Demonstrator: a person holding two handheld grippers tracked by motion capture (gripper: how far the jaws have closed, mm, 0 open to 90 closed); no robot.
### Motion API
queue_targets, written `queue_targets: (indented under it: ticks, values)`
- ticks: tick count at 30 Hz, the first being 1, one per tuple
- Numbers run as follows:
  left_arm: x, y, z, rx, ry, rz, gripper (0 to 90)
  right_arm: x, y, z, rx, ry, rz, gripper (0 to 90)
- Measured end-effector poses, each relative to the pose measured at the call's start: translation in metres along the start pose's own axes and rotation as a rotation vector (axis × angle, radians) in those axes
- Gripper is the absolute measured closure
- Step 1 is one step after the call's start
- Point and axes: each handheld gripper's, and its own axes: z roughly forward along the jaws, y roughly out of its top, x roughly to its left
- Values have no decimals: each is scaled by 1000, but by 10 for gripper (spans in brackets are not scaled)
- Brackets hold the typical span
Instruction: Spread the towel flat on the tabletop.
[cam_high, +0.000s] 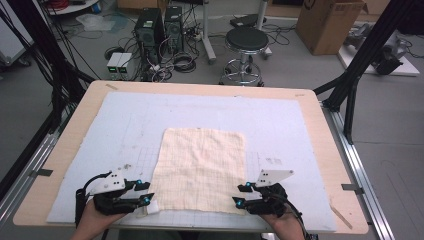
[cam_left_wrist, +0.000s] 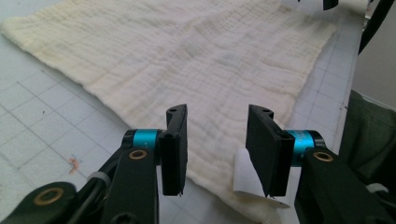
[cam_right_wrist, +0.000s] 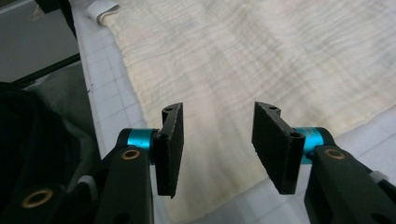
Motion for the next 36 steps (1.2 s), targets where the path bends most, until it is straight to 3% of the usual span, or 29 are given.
queue_targets:
  ticks: [13, 19, 36]
  values:
    - [9, 2, 4, -13, 48, -12, 506, -19, 3, 0, -63, -56, 65, 357]
    - [10, 2, 4, -17, 57, -20, 485, -16, 3, 0, -67, -91, 56, 316]
    - [10, 2, 3, -25, 53, -20, 466, -13, 4, 5, -52, -97, 42, 282]
